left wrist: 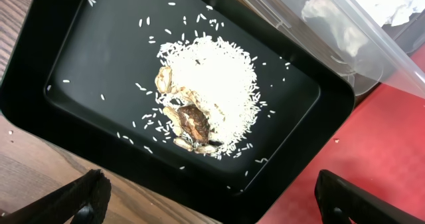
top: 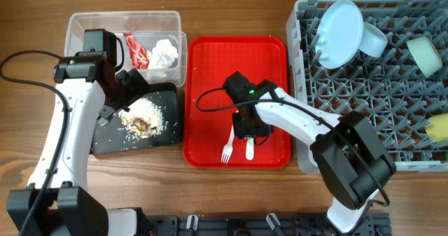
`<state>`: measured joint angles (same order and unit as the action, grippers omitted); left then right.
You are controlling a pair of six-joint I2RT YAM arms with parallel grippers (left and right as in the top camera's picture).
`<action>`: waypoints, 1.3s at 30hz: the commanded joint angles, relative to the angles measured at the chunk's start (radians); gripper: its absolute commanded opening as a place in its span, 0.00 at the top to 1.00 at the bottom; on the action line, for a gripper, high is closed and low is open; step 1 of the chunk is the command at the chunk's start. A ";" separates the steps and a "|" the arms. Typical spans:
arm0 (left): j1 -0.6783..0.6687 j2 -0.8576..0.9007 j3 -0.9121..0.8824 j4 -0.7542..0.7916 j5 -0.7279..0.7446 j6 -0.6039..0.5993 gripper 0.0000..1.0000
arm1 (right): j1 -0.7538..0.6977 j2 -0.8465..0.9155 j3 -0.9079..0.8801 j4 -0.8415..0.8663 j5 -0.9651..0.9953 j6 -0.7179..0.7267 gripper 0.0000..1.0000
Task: Sort waste into correct bins and load items into the dishwasher rack
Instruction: 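Grasp the white spoon with right gripper and drop it in rack, then grasp the white fork with right gripper and drop it in rack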
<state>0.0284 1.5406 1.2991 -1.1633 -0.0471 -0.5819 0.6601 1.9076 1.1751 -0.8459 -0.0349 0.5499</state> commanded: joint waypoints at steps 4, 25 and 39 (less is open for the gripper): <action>0.005 -0.014 0.001 -0.002 0.005 -0.010 0.00 | -0.054 0.063 -0.018 0.011 0.087 0.011 0.92; 0.005 -0.014 0.001 -0.001 0.005 -0.010 0.00 | -0.494 -0.425 0.044 -0.216 0.090 -0.446 0.96; 0.005 -0.014 0.001 -0.001 0.005 -0.010 0.00 | -0.523 -0.416 0.066 -0.196 -0.016 -0.456 0.55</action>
<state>0.0284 1.5406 1.2991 -1.1637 -0.0467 -0.5819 0.1364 1.4940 1.1385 -1.0267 0.0376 0.0883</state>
